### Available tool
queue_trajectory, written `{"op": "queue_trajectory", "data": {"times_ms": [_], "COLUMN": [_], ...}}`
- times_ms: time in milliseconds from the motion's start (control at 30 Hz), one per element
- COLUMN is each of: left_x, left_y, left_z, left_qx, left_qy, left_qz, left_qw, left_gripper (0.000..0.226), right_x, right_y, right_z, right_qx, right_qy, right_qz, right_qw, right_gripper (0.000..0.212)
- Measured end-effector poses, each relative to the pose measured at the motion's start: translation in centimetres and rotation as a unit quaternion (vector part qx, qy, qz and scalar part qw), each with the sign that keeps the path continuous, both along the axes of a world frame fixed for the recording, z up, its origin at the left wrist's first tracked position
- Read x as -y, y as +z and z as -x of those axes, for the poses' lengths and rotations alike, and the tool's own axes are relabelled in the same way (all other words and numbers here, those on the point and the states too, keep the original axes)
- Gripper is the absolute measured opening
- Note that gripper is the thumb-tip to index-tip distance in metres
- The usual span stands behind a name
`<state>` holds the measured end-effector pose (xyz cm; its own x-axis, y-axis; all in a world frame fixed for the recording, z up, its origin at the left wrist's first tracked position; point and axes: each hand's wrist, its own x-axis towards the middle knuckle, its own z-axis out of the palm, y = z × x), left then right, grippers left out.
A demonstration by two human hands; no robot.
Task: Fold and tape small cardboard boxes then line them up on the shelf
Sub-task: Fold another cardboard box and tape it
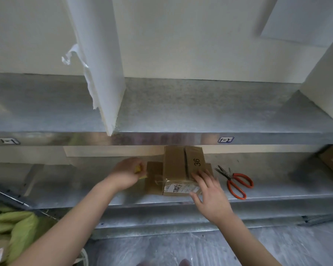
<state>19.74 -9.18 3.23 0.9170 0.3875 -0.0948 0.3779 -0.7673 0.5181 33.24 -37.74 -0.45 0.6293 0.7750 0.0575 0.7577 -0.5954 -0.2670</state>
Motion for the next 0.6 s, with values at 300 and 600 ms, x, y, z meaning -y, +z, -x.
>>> {"op": "queue_trajectory", "data": {"times_ms": [300, 600], "left_x": [0.4, 2.4], "left_y": [1.5, 1.3], "left_z": [4.6, 8.9], "left_qx": [0.101, 0.112], "left_qy": [0.007, -0.017], "left_qz": [-0.03, -0.055], "left_qw": [0.994, 0.992], "left_gripper": [0.012, 0.011], "right_x": [-5.4, -12.3], "right_y": [4.1, 3.5], "right_z": [5.9, 12.5], "right_qx": [0.053, -0.168], "right_qy": [0.091, 0.079], "right_qz": [-0.061, -0.155], "right_qw": [0.993, 0.97], "right_gripper": [0.055, 0.03]}}
